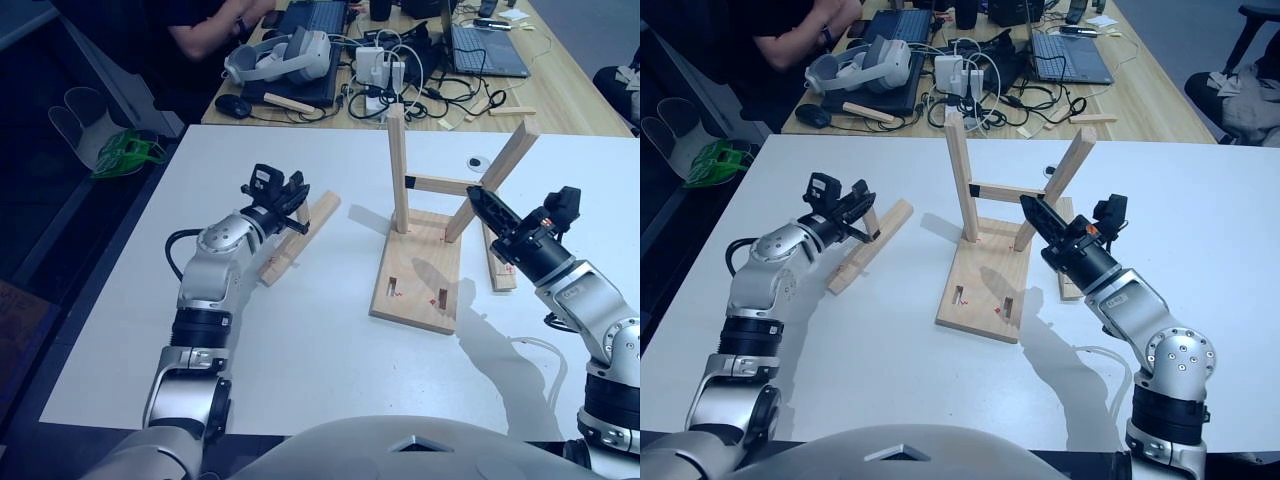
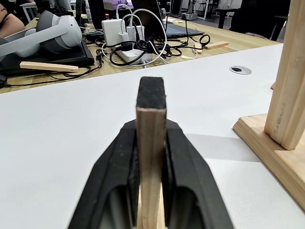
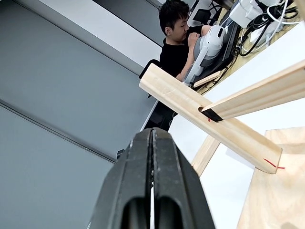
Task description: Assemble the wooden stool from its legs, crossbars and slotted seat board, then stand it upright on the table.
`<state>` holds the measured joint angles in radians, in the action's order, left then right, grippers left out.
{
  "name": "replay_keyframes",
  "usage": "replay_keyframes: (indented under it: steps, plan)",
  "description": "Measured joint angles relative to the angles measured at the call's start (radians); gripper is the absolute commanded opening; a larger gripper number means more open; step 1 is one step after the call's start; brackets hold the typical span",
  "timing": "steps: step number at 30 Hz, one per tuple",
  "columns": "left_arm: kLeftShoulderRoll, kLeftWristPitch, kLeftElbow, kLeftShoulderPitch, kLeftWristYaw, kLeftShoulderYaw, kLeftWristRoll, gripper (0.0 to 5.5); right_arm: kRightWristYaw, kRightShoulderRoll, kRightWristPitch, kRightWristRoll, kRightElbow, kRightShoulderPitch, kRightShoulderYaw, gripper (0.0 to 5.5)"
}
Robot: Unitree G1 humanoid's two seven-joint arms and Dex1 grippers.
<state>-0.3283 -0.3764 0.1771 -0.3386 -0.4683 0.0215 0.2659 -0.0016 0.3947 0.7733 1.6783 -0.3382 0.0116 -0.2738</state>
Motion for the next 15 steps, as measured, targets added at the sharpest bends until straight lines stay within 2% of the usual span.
replay_keyframes:
  steps: [3, 14, 15]
  plan:
    - [0.032, 0.025, -0.002, 0.027, 0.018, 0.036, 0.026, 0.39, 0.001, 0.000, 0.000, 0.003, 0.001, 0.000, 0.000, 0.00]
    - [0.052, 0.241, 0.056, 0.065, 0.029, 0.009, -0.024, 0.39, 0.000, 0.005, 0.000, 0.014, 0.002, 0.000, 0.000, 0.00]
    - [0.052, 0.248, 0.062, 0.065, 0.027, 0.009, -0.024, 0.68, -0.001, 0.005, 0.000, 0.014, 0.002, 0.000, 0.000, 0.00]
